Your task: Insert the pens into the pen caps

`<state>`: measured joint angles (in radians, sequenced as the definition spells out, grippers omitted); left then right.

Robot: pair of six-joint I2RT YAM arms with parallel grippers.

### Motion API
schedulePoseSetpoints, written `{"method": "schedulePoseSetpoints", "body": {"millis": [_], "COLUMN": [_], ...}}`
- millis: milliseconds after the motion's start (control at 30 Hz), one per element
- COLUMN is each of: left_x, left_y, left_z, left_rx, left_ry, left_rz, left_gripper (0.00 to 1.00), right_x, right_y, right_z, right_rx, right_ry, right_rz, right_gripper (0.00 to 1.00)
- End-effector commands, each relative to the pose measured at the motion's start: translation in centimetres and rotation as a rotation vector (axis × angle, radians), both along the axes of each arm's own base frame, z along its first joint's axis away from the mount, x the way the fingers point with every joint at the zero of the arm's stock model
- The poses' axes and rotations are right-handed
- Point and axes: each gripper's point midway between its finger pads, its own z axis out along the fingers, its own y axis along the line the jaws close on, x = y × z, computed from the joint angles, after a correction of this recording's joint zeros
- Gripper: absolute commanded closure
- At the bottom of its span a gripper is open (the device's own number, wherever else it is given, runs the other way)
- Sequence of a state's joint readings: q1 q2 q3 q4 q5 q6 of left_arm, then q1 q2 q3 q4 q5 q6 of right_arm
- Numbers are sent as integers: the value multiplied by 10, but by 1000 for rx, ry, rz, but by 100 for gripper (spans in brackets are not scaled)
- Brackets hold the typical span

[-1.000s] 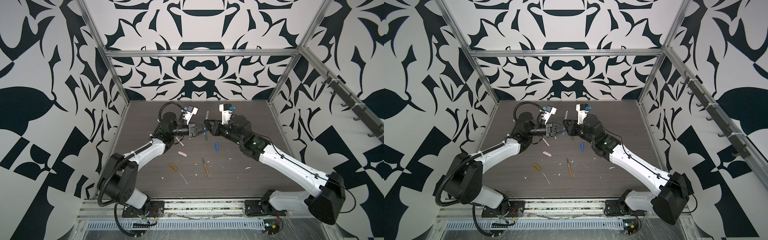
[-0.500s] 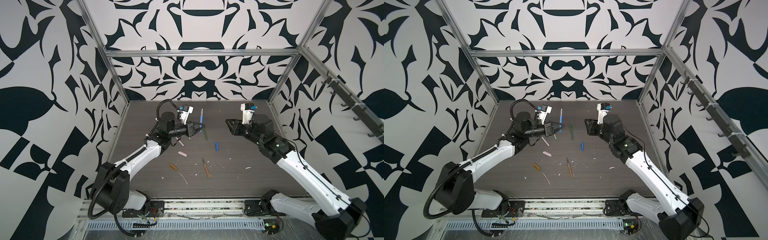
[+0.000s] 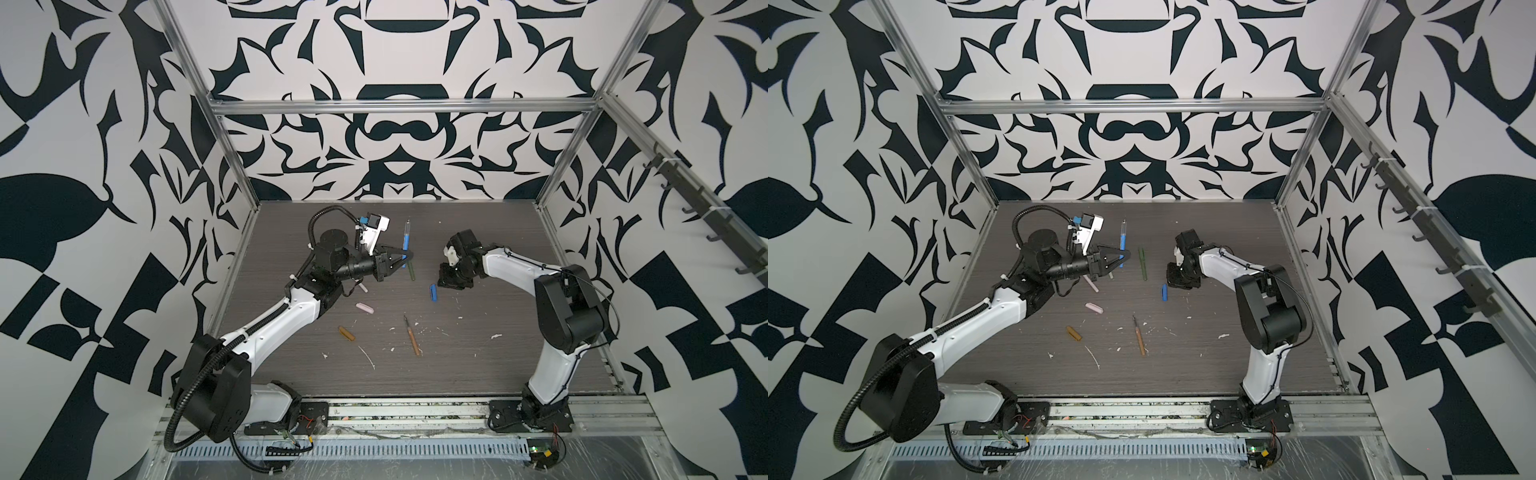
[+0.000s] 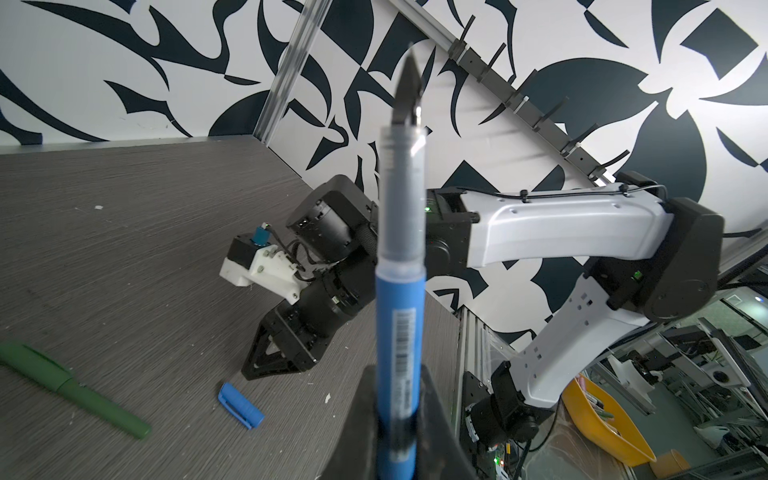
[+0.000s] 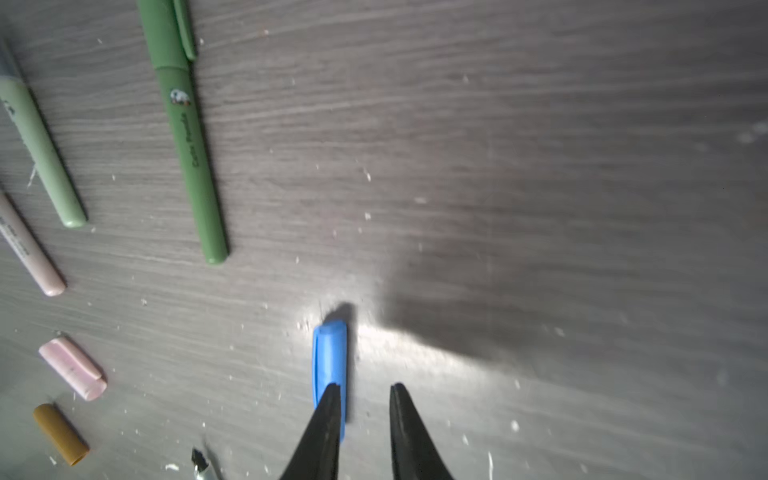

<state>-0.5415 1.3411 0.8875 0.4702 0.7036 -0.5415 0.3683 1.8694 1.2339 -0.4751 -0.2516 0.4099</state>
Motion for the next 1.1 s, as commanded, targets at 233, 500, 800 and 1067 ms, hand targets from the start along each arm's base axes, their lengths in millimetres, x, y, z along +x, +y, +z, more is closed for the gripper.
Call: {"method": "schedulePoseSetpoints", "body": {"millis": [233, 500, 800, 1067], "left_x": [-9, -11, -11, -10], "left_y": [1, 0, -1, -2], "left_z": [12, 14, 13, 12], "left_rx": [-27, -37, -36, -35], "left_ry": [-40, -38, -29, -19], "left_rz": [-31, -46, -51, -55], "left_gripper": [100, 100, 100, 100], "right_x": [9, 3, -10, -24], "right_y": [24, 19, 15, 21], "right_z": [3, -6, -21, -34], "right_rx": [-14, -101, -119, -70], "right_ry": [-36, -45, -2, 39], "right_rz": [71, 74, 88, 80], "right_gripper": [74, 74, 78, 80]}}
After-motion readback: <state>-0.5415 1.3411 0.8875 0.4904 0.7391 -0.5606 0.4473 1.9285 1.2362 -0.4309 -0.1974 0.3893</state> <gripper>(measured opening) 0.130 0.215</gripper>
